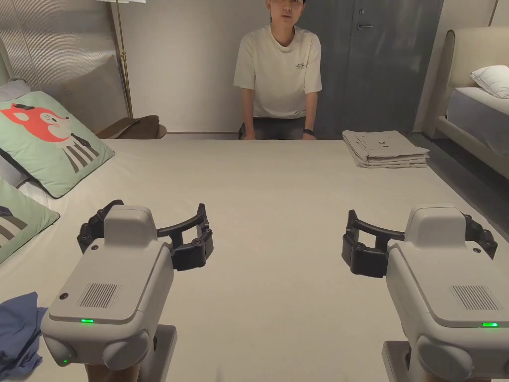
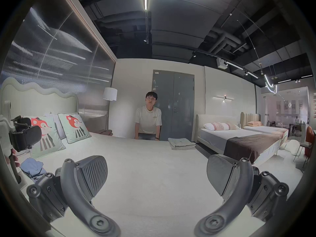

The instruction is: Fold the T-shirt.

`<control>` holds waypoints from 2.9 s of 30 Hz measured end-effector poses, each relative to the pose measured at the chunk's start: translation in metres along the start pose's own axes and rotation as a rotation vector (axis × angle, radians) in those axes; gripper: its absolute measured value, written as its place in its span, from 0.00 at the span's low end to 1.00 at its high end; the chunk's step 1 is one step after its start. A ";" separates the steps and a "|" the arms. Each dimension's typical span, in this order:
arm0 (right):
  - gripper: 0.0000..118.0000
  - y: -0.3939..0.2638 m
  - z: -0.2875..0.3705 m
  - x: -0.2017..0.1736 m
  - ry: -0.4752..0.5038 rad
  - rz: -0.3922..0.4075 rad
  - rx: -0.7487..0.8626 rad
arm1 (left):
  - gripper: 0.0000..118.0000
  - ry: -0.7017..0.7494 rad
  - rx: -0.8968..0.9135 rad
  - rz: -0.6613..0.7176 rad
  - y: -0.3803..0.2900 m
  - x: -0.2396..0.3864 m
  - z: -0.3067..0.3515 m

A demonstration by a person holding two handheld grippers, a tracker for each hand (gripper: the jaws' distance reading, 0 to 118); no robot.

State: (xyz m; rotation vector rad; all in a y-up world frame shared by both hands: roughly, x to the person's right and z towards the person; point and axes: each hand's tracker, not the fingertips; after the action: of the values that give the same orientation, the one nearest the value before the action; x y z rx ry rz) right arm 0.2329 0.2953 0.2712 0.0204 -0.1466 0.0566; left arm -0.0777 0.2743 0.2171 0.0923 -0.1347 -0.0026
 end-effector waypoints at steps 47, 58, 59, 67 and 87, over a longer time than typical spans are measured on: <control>0.97 0.002 0.002 -0.003 0.007 0.010 0.018 | 0.94 -0.007 0.005 -0.002 -0.005 -0.005 0.001; 0.97 0.002 0.003 -0.004 0.017 0.007 0.017 | 0.94 -0.012 0.001 0.002 -0.005 -0.006 0.002; 0.97 0.002 0.002 -0.004 0.016 0.006 0.015 | 0.94 -0.012 0.001 0.002 -0.006 -0.006 0.001; 0.97 0.002 0.002 -0.004 0.019 0.008 0.014 | 0.94 -0.009 -0.005 0.003 -0.007 -0.007 0.001; 0.97 0.001 0.000 -0.005 0.010 0.005 -0.002 | 0.94 -0.012 -0.009 0.001 -0.007 -0.007 0.001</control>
State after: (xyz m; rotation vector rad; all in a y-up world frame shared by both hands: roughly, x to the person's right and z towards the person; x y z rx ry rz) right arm 0.2276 0.2961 0.2703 0.0176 -0.1366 0.0613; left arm -0.0850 0.2675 0.2161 0.0830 -0.1469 -0.0031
